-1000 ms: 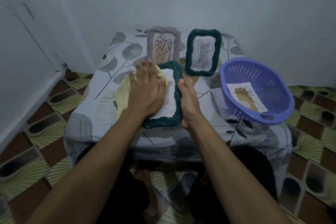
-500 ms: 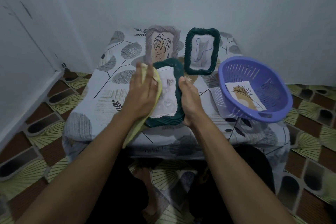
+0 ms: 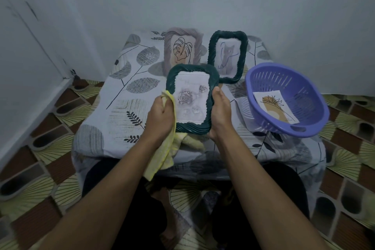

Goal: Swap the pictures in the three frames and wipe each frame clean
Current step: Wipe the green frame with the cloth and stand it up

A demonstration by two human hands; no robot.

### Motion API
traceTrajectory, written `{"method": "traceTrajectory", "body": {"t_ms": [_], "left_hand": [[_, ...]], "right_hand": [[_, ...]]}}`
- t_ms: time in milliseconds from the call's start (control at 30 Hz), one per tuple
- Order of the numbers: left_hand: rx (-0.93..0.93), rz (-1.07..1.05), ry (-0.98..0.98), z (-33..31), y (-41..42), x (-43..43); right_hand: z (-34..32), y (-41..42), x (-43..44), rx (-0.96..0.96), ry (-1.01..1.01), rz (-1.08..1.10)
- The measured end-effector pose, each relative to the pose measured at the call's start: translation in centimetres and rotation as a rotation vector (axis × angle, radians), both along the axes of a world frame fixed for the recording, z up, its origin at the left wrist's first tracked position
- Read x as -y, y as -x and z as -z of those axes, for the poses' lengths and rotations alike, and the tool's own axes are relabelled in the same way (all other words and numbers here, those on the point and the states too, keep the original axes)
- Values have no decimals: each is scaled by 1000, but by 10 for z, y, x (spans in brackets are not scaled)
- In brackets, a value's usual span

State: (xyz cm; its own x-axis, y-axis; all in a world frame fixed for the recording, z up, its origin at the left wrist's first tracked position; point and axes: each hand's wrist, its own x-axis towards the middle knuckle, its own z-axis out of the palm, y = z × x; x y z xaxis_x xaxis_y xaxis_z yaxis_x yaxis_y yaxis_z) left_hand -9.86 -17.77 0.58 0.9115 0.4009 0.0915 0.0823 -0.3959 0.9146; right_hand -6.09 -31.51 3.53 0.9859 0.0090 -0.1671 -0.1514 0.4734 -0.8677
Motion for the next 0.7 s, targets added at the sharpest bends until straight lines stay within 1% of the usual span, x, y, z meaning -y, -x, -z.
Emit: {"method": "traceTrajectory", "body": {"t_ms": [133, 200, 267, 333, 433, 467, 533, 633, 700], "left_hand": [[-61, -191, 50, -3, -4, 0], [-63, -223, 43, -4, -2, 2], [-52, -161, -8, -2, 2, 4], [-81, -92, -53, -2, 7, 4], [-124, -14, -20, -5, 12, 6], [-112, 10, -42, -6, 14, 6], [-97, 50, -189, -7, 18, 8], [-78, 34, -440, -8, 14, 8], [-76, 16, -520, -11, 4, 3]], "right_hand": [[3, 7, -4, 1, 11, -31], [3, 9, -5, -2, 21, -29], [4, 8, -5, 4, 22, -26], [6, 8, -2, 3, 33, -23], [7, 9, 0, -15, 42, -24], [7, 9, 1, -13, 43, -26], [6, 8, 0, -14, 34, -30], [9, 9, -4, -32, 29, -52], [14, 14, -10, -23, 37, -86]]}}
